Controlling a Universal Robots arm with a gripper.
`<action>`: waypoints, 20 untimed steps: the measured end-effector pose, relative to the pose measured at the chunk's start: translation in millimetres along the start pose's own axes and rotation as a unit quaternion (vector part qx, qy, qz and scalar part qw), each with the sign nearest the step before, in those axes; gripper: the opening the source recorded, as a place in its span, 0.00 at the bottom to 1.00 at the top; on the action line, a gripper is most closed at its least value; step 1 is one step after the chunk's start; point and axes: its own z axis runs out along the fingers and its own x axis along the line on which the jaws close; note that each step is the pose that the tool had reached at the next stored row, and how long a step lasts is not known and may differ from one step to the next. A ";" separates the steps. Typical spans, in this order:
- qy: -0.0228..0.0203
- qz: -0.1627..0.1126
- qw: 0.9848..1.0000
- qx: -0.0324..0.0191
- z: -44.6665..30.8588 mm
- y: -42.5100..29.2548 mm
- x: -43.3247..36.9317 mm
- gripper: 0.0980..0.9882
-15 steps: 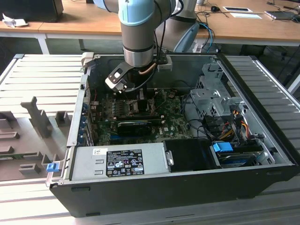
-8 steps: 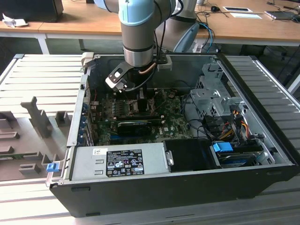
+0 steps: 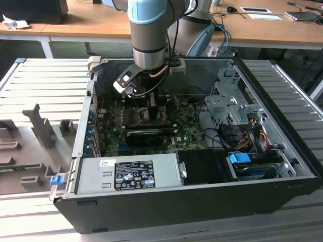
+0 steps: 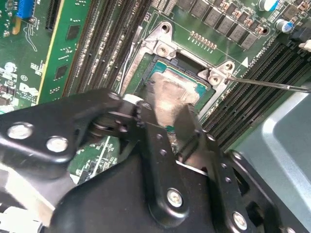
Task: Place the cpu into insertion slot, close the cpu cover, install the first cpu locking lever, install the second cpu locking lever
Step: 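Place the cpu into insertion slot, then close the cpu cover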
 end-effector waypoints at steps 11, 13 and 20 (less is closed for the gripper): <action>-0.001 0.000 1.000 0.000 -11.9 1.0 -0.5 0.01; -0.001 0.000 1.000 0.000 -13.7 1.1 -0.5 0.01; -0.002 0.000 1.000 0.003 -25.8 6.1 -0.2 0.01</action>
